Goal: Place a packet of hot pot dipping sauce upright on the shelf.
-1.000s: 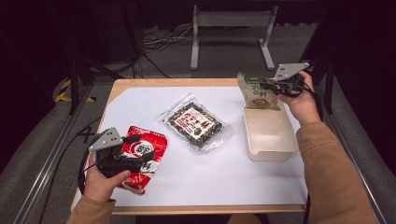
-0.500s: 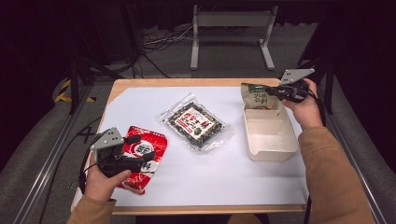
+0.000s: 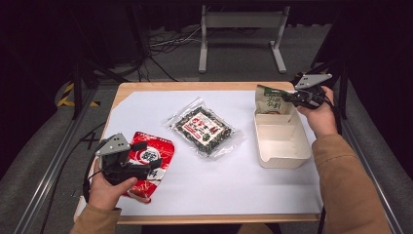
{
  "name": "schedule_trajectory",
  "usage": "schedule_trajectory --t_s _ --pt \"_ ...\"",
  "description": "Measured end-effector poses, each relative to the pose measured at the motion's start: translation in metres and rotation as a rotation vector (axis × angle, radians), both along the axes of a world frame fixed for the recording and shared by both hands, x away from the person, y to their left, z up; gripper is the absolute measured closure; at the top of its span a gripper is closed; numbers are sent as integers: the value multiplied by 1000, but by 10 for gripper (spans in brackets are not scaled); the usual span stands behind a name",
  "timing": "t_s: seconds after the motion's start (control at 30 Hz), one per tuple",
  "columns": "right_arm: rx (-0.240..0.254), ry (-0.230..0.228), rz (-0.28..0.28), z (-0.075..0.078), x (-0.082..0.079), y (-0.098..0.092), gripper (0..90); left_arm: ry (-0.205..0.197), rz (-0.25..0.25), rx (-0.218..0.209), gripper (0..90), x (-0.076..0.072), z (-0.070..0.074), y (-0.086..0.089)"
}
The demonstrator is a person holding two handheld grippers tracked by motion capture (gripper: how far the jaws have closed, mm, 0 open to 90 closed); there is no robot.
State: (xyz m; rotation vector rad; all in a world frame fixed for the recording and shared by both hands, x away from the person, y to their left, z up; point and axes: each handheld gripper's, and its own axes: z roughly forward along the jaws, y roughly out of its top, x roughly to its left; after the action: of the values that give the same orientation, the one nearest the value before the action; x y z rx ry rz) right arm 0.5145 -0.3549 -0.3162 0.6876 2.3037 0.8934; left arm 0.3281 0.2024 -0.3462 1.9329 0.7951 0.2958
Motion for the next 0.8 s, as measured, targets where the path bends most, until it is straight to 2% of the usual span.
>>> schedule_trajectory --t_s 0.03,0.1,0.13,0.17,0.27,0.4,0.5,0.63,0.8 --pt "2 0 -2 0 0 0 809 0 4 5 198 0 0 0" --pt "17 1 -24 1 -2 2 691 -7 11 18 199 1 -1 1" --pt "17 1 -24 1 -2 2 691 -7 11 18 216 1 -1 1" --pt "19 -4 -32 2 -3 2 655 -23 9 34 216 1 -1 1" --pt "35 -14 -43 5 -7 4 535 -24 11 54 237 2 -2 1" --pt "38 -54 -60 11 -13 7 427 -13 19 54 222 3 -1 2" --pt "66 -100 -82 19 -21 7 355 -16 18 71 211 7 0 5" --pt "98 -115 -75 24 -27 6 338 -1 26 66 203 9 0 7" --pt "135 -144 -58 33 -43 10 315 5 28 74 182 12 0 9"
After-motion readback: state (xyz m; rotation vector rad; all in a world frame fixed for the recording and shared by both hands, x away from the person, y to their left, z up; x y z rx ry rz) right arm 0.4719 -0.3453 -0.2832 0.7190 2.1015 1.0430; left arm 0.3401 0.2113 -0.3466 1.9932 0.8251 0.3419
